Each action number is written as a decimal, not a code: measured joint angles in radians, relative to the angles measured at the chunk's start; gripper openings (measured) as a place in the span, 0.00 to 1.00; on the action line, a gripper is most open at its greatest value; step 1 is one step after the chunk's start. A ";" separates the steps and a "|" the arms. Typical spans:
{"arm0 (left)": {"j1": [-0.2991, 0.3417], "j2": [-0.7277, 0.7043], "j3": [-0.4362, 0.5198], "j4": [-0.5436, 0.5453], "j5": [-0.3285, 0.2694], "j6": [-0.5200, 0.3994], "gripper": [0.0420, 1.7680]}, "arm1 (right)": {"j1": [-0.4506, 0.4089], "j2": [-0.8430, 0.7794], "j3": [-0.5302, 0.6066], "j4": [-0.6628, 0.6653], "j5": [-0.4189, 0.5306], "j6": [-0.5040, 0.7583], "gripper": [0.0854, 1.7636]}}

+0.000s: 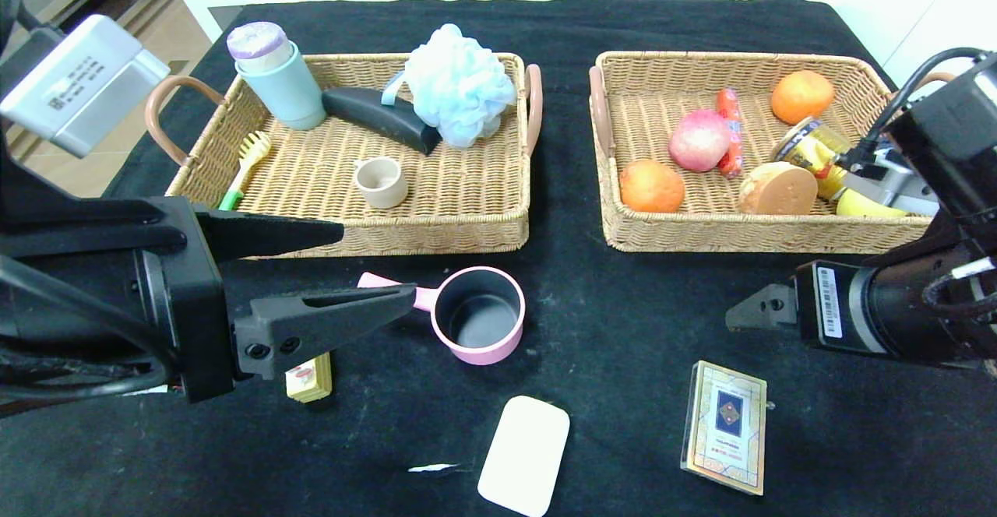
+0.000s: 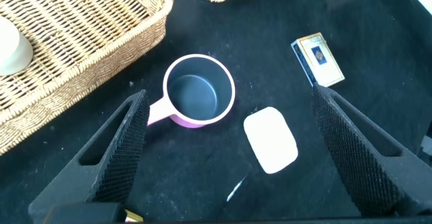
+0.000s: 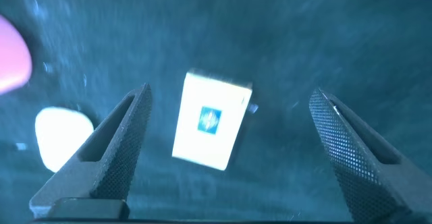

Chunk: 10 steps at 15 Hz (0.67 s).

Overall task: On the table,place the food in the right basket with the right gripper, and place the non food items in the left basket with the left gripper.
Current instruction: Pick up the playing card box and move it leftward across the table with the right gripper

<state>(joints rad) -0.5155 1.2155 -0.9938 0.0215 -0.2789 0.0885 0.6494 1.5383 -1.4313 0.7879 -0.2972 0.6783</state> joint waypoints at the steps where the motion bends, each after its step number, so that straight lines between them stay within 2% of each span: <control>1: 0.000 0.000 0.000 0.000 0.000 0.000 0.97 | 0.015 0.009 0.018 0.000 -0.001 0.016 0.96; 7: 0.000 0.000 0.000 -0.001 0.000 0.000 0.97 | 0.068 0.079 0.058 -0.003 0.003 0.156 0.96; 10: 0.000 0.000 0.000 -0.001 0.000 0.000 0.97 | 0.079 0.106 0.060 -0.003 0.054 0.189 0.96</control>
<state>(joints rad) -0.5155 1.2155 -0.9938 0.0206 -0.2789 0.0885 0.7279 1.6438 -1.3711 0.7851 -0.2428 0.8677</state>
